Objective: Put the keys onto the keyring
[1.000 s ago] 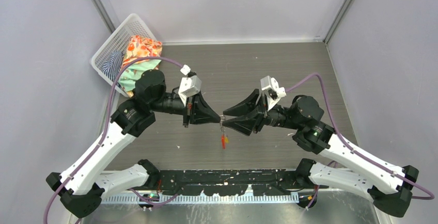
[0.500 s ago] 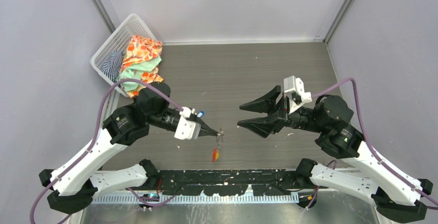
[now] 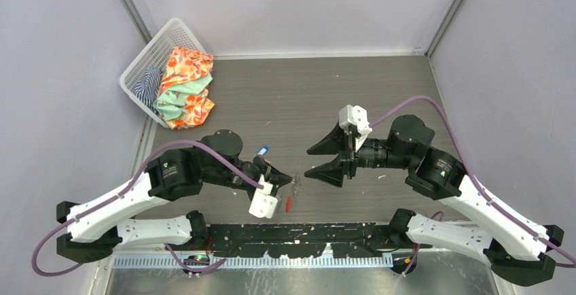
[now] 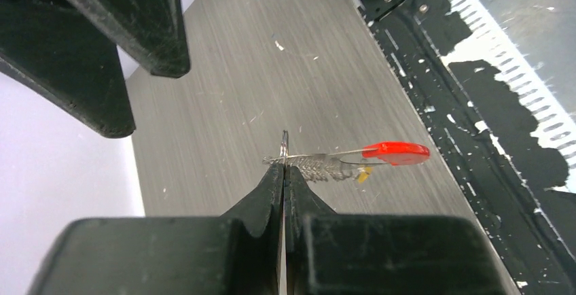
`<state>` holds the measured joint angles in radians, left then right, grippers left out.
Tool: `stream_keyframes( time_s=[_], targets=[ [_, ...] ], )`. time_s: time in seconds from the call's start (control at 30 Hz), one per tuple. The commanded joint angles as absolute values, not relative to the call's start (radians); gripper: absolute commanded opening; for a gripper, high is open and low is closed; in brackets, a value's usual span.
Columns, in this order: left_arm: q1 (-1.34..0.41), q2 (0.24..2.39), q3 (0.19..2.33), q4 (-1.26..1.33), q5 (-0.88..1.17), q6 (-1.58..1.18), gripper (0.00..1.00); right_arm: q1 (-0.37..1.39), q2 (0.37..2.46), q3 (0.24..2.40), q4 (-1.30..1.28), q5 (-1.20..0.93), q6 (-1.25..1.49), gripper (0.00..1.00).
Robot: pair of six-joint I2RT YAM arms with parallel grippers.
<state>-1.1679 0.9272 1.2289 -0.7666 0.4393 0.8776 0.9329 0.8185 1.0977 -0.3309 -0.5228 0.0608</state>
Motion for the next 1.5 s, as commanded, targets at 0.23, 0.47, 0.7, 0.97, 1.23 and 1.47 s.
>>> stream_keyframes(
  time_s=[0.23,0.47,0.7,0.97,1.23,1.47],
  targets=[
    [-1.225,0.969,1.271,-0.730,0.177,0.850,0.01,0.934,0.890,1.225,-0.494,-0.552,-0.099,0.65],
    [-1.248,0.970,1.268,-0.677,0.091,0.811,0.00,0.937,0.927,1.257,-0.560,-0.482,-0.194,0.63],
    [-1.247,0.968,1.269,-0.644,0.068,0.738,0.01,0.983,0.948,1.235,-0.541,-0.424,-0.232,0.57],
    [-1.247,0.916,1.206,-0.681,0.118,0.802,0.01,0.977,0.974,1.256,-0.515,-0.327,-0.150,0.57],
    [-1.246,0.773,1.077,-0.819,0.268,0.843,0.00,0.776,1.076,1.240,-0.395,-0.367,0.095,0.60],
    [-1.243,0.714,1.059,-0.950,0.316,0.705,0.00,0.736,1.315,1.211,-0.281,-0.444,0.117,0.59]
  ],
)
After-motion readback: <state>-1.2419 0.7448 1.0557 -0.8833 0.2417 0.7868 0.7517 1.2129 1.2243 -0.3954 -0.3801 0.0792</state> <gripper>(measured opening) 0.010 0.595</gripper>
